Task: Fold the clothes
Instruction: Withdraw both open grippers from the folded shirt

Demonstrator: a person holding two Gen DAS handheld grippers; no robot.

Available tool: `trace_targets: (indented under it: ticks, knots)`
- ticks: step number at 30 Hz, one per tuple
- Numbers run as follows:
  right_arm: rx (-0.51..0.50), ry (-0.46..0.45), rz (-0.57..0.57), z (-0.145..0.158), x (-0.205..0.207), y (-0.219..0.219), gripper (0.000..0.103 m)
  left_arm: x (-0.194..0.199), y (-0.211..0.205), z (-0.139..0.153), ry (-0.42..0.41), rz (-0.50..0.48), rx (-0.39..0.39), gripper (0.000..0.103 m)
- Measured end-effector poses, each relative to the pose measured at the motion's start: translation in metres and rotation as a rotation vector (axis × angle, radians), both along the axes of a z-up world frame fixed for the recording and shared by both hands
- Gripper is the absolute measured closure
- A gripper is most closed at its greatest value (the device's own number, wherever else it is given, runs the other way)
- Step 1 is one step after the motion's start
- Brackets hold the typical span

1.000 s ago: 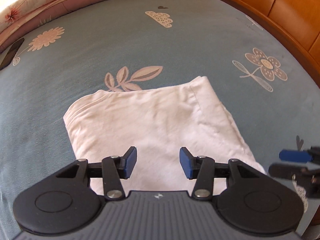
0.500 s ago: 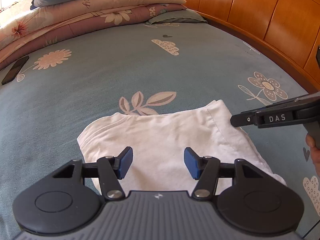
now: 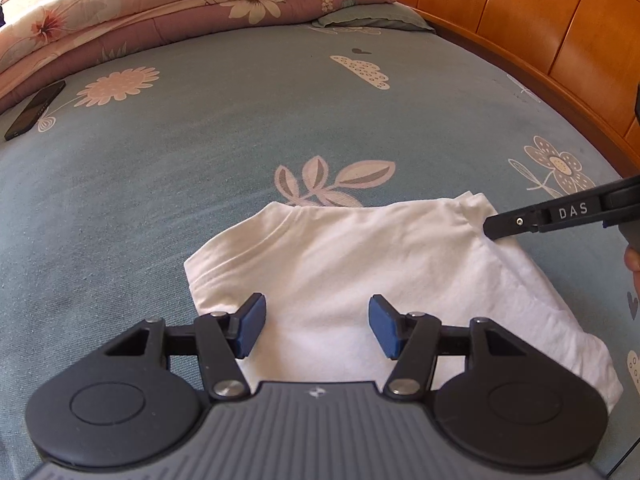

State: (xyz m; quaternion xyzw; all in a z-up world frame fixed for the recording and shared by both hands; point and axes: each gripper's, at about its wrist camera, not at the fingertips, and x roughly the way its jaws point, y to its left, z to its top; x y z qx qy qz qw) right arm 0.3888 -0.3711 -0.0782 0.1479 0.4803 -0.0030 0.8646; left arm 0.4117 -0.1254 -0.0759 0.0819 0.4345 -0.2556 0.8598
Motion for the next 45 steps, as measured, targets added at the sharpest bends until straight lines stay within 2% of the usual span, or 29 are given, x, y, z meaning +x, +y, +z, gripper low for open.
trace_targets:
  ticks: [3, 5, 9, 11, 12, 13, 16, 20, 22, 24, 25, 27, 29, 33, 37, 39, 42, 43, 45]
  knots:
    - [0.002, -0.046, -0.029, 0.017, -0.011, -0.002, 0.078, 0.001, 0.001, 0.013, -0.065, 0.003, -0.013, 0.045]
    - [0.013, -0.069, -0.012, 0.026, -0.017, 0.002, 0.076, 0.006, 0.002, 0.013, -0.054, -0.021, -0.036, 0.044]
    - [0.022, -0.055, 0.037, 0.026, -0.023, 0.016, 0.074, 0.026, 0.003, -0.010, -0.009, 0.028, 0.064, 0.046]
    - [0.012, -0.030, 0.051, 0.023, -0.026, 0.019, 0.074, 0.035, 0.014, -0.004, 0.007, 0.079, 0.014, 0.046]
    - [0.016, -0.027, 0.054, 0.023, -0.029, 0.020, 0.074, 0.034, 0.018, 0.004, -0.019, 0.100, 0.002, 0.047]
    - [0.021, -0.024, 0.057, 0.023, -0.032, 0.021, 0.074, 0.031, 0.022, 0.013, -0.035, 0.091, -0.009, 0.047]
    - [0.040, -0.003, 0.062, 0.024, -0.043, 0.025, 0.073, 0.012, 0.028, 0.035, -0.015, -0.001, -0.077, 0.047]
    - [0.050, 0.024, 0.073, 0.024, -0.059, 0.035, 0.070, -0.020, 0.021, 0.031, 0.104, -0.149, -0.132, 0.043]
    - [0.052, 0.033, 0.076, 0.022, -0.066, 0.040, 0.065, -0.026, 0.018, 0.013, 0.138, -0.143, -0.098, 0.043]
    - [0.043, 0.038, 0.077, 0.022, -0.072, 0.044, 0.065, -0.018, 0.023, -0.005, 0.173, -0.083, -0.089, 0.051]
    - [0.034, 0.039, 0.079, 0.022, -0.075, 0.046, 0.065, -0.014, 0.029, -0.007, 0.192, -0.042, -0.120, 0.057]
    - [0.026, 0.037, 0.086, 0.024, -0.082, 0.047, 0.065, -0.014, 0.035, 0.003, 0.174, 0.000, -0.157, 0.057]
    - [0.027, 0.040, 0.090, 0.026, -0.089, 0.047, 0.065, -0.025, 0.039, 0.024, 0.098, -0.006, -0.144, 0.049]
    - [0.040, 0.042, 0.105, 0.034, -0.102, 0.052, 0.065, -0.053, 0.050, 0.041, 0.097, -0.035, -0.103, 0.048]
    - [0.109, 0.032, 0.193, 0.042, -0.119, 0.072, 0.060, -0.090, 0.069, 0.037, 0.128, 0.025, -0.045, 0.048]
    - [0.173, 0.046, 0.248, 0.041, -0.131, 0.087, 0.049, -0.102, 0.079, 0.031, 0.146, 0.040, -0.017, 0.046]
    - [0.271, 0.083, 0.317, 0.031, -0.153, 0.116, 0.046, -0.114, 0.093, 0.023, 0.162, 0.046, 0.006, 0.046]
    - [0.286, 0.092, 0.334, 0.025, -0.162, 0.128, 0.046, -0.114, 0.096, 0.020, 0.168, 0.036, 0.003, 0.045]
    - [0.242, 0.069, 0.352, 0.017, -0.179, 0.154, 0.046, -0.109, 0.097, 0.012, 0.187, -0.001, 0.011, 0.045]
